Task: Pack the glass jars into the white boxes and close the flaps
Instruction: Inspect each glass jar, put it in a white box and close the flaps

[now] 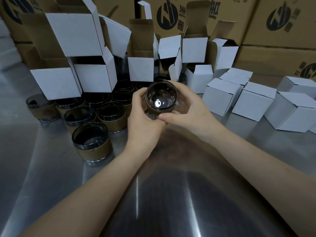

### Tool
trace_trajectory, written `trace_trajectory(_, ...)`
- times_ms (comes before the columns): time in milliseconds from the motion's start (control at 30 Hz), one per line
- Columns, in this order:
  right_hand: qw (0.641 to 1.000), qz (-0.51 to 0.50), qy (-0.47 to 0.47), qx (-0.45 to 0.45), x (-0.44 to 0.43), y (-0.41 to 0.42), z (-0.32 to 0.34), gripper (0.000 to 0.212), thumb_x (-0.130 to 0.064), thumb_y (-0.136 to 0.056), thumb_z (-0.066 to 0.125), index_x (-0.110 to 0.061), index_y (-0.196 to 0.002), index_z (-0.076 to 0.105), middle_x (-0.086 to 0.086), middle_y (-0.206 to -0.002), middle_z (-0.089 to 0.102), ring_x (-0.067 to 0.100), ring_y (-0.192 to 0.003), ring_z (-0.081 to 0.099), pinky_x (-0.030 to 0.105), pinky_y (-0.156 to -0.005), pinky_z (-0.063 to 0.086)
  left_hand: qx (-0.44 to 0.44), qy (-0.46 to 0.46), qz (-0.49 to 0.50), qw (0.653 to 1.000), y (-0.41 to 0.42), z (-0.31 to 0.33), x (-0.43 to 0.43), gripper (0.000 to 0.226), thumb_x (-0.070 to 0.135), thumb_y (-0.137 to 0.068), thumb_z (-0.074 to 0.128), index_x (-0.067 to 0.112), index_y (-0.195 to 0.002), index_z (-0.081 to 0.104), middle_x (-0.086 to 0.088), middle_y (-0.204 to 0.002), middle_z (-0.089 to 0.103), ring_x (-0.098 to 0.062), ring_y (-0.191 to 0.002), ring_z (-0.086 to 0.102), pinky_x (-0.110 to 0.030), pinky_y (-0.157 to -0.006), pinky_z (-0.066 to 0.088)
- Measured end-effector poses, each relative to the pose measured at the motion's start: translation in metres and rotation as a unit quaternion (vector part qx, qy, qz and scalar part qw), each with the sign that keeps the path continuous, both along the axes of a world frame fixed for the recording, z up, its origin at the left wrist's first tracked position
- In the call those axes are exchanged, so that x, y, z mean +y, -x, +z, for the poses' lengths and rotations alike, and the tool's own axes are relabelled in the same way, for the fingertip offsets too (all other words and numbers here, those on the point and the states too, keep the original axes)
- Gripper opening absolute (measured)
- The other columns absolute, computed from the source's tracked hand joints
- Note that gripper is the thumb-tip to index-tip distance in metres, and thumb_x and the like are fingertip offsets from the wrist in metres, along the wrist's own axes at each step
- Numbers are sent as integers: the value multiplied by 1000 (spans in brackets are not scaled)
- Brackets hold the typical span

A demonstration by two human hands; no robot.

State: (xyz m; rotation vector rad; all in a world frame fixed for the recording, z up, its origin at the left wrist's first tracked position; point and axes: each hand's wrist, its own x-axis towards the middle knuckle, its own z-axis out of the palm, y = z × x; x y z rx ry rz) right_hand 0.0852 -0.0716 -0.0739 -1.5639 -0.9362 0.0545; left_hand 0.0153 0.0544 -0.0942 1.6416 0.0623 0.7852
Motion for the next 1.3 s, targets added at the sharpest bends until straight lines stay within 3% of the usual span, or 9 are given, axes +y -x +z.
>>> trace_trajectory(267, 998, -10, -5, -64, 2, 5, 1, 73, -7, -71, 82, -17, -135, 48, 1, -133, 52, 21, -128, 50, 42, -105, 46, -21, -12, -2, 1000, 1, 4, -3, 71, 32, -57, 84, 52, -112, 43, 33, -108, 62, -1, -105, 63, -43, -95, 52)
trace_trajectory(467, 997, -12, -16, -69, 3, 5, 2, 73, -7, -70, 82, -19, -133, 48, 4, -133, 52, 24, -127, 50, 47, -104, 46, -21, -1, -21, 1000, 0, 3, -4, 72, 25, -59, 84, 43, -118, 48, 29, -108, 64, -2, -108, 62, -35, -96, 52)
trace_trajectory(667, 999, -23, -19, -11, 1, 8, 4, 63, -12, -72, 79, -18, -129, 53, 3, -127, 59, 12, -119, 57, 25, -96, 49, 31, -11, -42, 999, 0, -2, -5, 53, 19, -67, 81, 40, -105, 52, 19, -103, 66, 5, -98, 62, -20, -82, 52)
trace_trajectory(733, 999, -31, -14, 2, 0, 7, 5, 61, -16, -72, 78, -20, -128, 55, 2, -125, 60, 11, -116, 59, 23, -91, 51, 35, -8, -49, 998, 1, -2, -5, 61, 14, -69, 83, 37, -113, 48, 16, -111, 62, 4, -104, 60, -18, -83, 51)
trace_trajectory(833, 998, -62, 8, 4, -2, 4, 5, 64, -25, -67, 81, -30, -126, 56, 2, -128, 56, 11, -118, 57, 28, -94, 53, 26, 3, -51, 998, 2, -1, -6, 86, 9, -70, 83, 30, -136, 33, 9, -131, 51, -5, -118, 56, -27, -97, 51)
trace_trajectory(967, 996, -86, 19, -3, -2, 0, 3, 70, -30, -65, 83, -35, -128, 52, -5, -128, 54, 6, -118, 56, 29, -96, 52, 2, -73, 2, 997, 6, 2, -7, 88, 11, -72, 79, 33, -142, 30, 12, -140, 38, -4, -129, 44, -24, -104, 45)
trace_trajectory(1033, 995, -96, 10, 0, -1, -1, 3, 75, -32, -62, 84, -38, -127, 46, -9, -120, 56, 5, -112, 60, 29, -92, 54, -17, -156, 44, 987, 6, 2, -8, 81, 9, -75, 76, 25, -143, 35, 4, -145, 38, -11, -134, 39, -33, -110, 40)
trace_trajectory(1133, 993, -116, 11, -8, -1, -3, 2, 80, -40, -56, 84, -39, -123, 41, -4, -113, 57, 10, -105, 63, 35, -91, 55, 3, -252, 95, 963, 6, 2, -8, 67, 14, -79, 73, 22, -140, 46, 4, -145, 45, -15, -135, 37, -35, -112, 34)
trace_trajectory(1300, 986, -147, 44, -58, -1, 1, 3, 83, -37, -60, 85, -40, -127, 37, -9, -114, 57, 3, -105, 59, 33, -94, 54, 49, -240, 109, 963, 5, 1, -4, 65, 17, -81, 72, 21, -141, 47, 7, -135, 53, -11, -128, 36, -21, -104, 28)
